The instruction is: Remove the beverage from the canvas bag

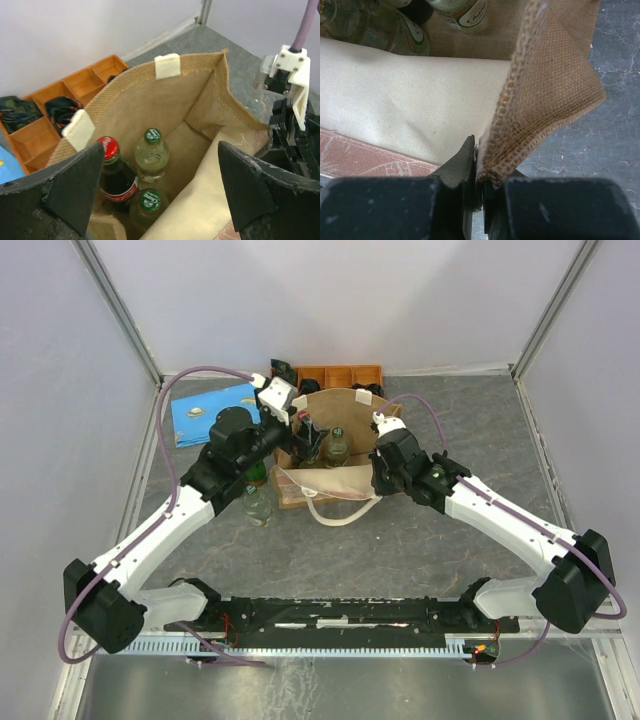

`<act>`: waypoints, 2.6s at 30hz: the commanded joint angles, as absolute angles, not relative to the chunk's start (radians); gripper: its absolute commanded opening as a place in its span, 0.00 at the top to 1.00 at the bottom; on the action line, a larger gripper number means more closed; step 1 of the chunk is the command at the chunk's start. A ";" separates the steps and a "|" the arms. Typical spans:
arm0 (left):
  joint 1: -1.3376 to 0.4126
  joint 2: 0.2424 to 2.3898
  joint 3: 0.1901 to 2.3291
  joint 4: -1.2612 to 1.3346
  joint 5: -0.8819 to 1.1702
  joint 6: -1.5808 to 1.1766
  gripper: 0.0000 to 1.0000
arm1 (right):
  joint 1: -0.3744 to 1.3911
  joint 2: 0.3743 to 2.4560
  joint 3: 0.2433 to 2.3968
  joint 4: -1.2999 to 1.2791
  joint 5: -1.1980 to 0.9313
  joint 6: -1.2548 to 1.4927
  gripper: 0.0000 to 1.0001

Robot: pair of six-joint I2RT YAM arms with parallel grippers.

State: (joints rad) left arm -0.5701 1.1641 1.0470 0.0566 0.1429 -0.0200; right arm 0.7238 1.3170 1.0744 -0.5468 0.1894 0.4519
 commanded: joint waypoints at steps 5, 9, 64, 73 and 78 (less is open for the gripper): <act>-0.630 1.223 1.103 0.049 0.173 0.036 0.01 | 0.729 1.270 1.069 -0.549 0.192 0.459 0.87; -0.647 1.278 1.102 0.001 0.082 0.029 0.01 | 0.730 1.273 1.075 -0.551 0.188 0.455 0.87; -0.668 1.490 0.999 -0.143 -0.124 -0.141 0.24 | 0.730 1.298 1.080 -0.541 0.183 0.442 0.87; -0.667 1.484 0.961 -0.120 -0.124 -0.148 0.60 | 0.729 1.300 1.075 -0.538 0.178 0.444 0.87; -0.669 1.474 0.966 -0.099 -0.101 -0.136 0.87 | 0.729 1.300 1.077 -0.537 0.178 0.444 0.87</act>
State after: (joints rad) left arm -0.6636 1.4731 0.9863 -0.0570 -0.1303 -0.1078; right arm 0.7246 1.3056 1.0691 -0.5537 0.1886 0.4553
